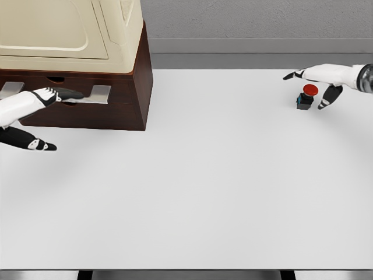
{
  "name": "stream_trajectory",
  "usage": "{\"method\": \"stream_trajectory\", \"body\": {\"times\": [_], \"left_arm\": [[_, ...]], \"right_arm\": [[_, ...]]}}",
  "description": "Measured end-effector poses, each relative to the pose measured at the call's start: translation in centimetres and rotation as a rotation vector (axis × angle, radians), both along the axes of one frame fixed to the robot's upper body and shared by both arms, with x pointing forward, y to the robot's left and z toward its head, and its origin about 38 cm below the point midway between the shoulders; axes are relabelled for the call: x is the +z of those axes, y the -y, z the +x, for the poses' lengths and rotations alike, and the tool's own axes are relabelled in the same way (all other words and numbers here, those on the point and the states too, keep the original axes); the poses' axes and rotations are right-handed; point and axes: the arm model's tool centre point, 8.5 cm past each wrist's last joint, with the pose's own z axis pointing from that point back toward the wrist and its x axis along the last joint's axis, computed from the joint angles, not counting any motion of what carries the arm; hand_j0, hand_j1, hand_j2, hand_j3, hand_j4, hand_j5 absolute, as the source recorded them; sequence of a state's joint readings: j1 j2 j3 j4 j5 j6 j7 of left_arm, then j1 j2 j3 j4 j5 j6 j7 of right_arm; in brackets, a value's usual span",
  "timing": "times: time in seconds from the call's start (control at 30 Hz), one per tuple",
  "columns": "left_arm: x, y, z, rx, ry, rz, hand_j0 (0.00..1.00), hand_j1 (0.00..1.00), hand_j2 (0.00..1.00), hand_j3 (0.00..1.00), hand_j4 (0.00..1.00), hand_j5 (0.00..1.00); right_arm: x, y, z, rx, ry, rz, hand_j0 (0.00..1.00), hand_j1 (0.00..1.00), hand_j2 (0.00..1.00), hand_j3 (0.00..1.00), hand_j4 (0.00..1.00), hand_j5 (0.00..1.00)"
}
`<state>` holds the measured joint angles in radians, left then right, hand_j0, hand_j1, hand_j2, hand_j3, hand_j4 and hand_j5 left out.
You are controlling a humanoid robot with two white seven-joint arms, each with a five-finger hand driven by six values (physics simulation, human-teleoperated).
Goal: Open the cabinet drawer with left arm, and place a switch into the drawer with right arm
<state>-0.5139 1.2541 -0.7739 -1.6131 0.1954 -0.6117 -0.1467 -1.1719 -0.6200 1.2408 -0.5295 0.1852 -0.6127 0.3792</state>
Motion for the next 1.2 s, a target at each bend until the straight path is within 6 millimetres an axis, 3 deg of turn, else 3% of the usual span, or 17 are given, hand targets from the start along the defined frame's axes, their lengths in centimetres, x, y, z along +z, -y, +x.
{"method": "stream_trajectory", "body": {"times": [0.17, 0.63, 0.73, 0.77, 0.8, 1.2], "left_arm": [[-0.6, -1.2, 0.6, 0.042, -0.008, 0.007, 1.00, 1.00, 1.00, 1.00, 1.00, 1.00], [-2.4, -2.2, 1.6, 0.093, -0.028, -0.008, 1.00, 1.00, 1.00, 1.00, 1.00, 1.00], [-2.6, -2.5, 1.8, 0.104, -0.031, -0.008, 1.00, 1.00, 1.00, 1.00, 1.00, 1.00], [-2.6, -2.5, 1.8, 0.106, -0.031, -0.008, 1.00, 1.00, 1.00, 1.00, 1.00, 1.00], [-2.6, -2.6, 1.8, 0.108, -0.032, -0.008, 1.00, 1.00, 1.00, 1.00, 1.00, 1.00], [-2.7, -2.7, 1.3, 0.092, -0.068, 0.010, 1.00, 1.00, 1.00, 1.00, 1.00, 1.00]], "right_arm": [[-0.9, -0.6, 0.4, -0.008, -0.017, -0.012, 1.00, 1.00, 1.00, 1.00, 1.00, 1.00], [-1.7, -0.1, 0.5, -0.050, -0.034, -0.018, 0.98, 0.98, 0.98, 0.98, 0.98, 0.98], [-1.7, -0.1, 0.5, -0.051, -0.037, -0.023, 0.82, 0.82, 0.82, 0.82, 0.82, 0.82], [-1.6, 0.0, 0.5, -0.050, -0.038, -0.031, 0.60, 0.60, 0.60, 0.60, 0.60, 0.60], [-1.6, 0.1, 0.5, -0.049, -0.038, -0.043, 0.52, 0.52, 0.52, 0.52, 0.52, 0.52], [-1.5, 0.1, 0.5, -0.039, -0.041, -0.063, 0.45, 0.45, 0.45, 0.45, 0.45, 0.45]]}}
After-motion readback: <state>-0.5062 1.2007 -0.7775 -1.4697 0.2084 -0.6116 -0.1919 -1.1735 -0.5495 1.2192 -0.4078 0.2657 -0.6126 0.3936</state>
